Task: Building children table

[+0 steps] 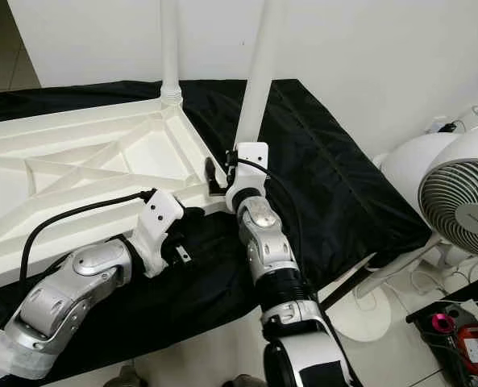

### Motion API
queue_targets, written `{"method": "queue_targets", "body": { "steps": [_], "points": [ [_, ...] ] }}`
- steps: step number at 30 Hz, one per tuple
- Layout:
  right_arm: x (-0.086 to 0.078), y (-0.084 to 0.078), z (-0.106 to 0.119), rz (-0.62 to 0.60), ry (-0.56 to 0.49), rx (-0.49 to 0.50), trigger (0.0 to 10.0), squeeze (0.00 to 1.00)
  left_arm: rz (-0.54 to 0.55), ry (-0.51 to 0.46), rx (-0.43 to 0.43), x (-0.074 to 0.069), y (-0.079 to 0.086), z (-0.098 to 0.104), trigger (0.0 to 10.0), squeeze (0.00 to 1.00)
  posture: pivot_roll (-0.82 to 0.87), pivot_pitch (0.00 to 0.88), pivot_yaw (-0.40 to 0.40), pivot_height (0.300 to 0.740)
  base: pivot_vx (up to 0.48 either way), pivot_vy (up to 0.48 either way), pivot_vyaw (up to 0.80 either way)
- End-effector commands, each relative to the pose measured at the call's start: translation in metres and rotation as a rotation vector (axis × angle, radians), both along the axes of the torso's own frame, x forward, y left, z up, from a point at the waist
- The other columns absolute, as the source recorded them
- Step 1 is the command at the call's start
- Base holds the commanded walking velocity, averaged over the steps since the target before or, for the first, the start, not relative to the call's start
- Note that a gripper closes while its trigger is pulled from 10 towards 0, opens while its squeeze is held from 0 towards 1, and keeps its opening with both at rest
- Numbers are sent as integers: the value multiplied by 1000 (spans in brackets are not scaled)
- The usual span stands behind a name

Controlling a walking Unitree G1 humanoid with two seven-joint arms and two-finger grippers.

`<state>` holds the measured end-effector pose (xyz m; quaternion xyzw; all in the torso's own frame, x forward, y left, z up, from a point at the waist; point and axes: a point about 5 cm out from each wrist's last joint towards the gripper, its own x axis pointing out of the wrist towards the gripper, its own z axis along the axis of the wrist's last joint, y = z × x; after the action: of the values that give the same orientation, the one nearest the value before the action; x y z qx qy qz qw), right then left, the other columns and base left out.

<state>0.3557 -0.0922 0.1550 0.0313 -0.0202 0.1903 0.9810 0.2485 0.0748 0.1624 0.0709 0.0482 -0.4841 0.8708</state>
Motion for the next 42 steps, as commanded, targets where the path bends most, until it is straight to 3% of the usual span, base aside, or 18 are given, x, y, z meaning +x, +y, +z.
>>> {"method": "queue_targets", "body": {
  "steps": [1,4,10,15,21,25,36,37,38,39,40,42],
  "points": [
    [-3,-12,-14,105,32,-39,10000,0,-38,2,4,-4,-2,0,10000,0,37,0,-114,740,0,0,0],
    [-3,-26,-15,202,-16,-149,10000,0,-41,1,5,-3,-3,1,10000,0,25,0,-101,740,0,0,0],
    [4,-45,-16,290,3,-230,10000,0,-45,3,3,-2,-3,1,10000,0,21,0,-96,740,0,0,0],
    [7,-50,-13,367,-2,-266,10000,0,-35,1,0,-1,-2,2,10000,0,22,0,-91,740,0,0,0],
    [14,-50,-6,416,-11,-293,10000,0,-24,-2,0,0,-3,2,10000,0,28,0,-92,740,0,0,0],
    [19,-39,-3,432,-11,-316,10000,0,-22,-6,4,0,-2,3,10000,0,40,0,-91,740,0,0,0],
    [22,-32,-10,448,32,-346,10000,0,-4,-3,2,-2,-1,4,10000,0,60,0,-107,740,0,0,0],
    [21,-33,-12,447,40,-351,4706,0,-2,-2,1,-3,-1,4,10000,0,61,1,-109,740,0,0,0],
    [21,-33,-14,445,46,-355,3529,0,-1,-1,0,-3,-1,3,10000,0,61,1,-109,740,0,0,0],
    [21,-33,-15,442,50,-359,3529,0,0,0,-1,-3,-1,3,10000,0,61,1,-109,740,0,0,0],
    [21,-34,-15,444,55,-354,0,0,1,1,-1,-3,-1,3,10000,0,62,4,-110,740,0,0,0],
    [21,-35,-16,444,59,-350,0,0,2,1,-1,-4,-1,3,10000,0,63,7,-111,740,0,0,0]
  ]
}}
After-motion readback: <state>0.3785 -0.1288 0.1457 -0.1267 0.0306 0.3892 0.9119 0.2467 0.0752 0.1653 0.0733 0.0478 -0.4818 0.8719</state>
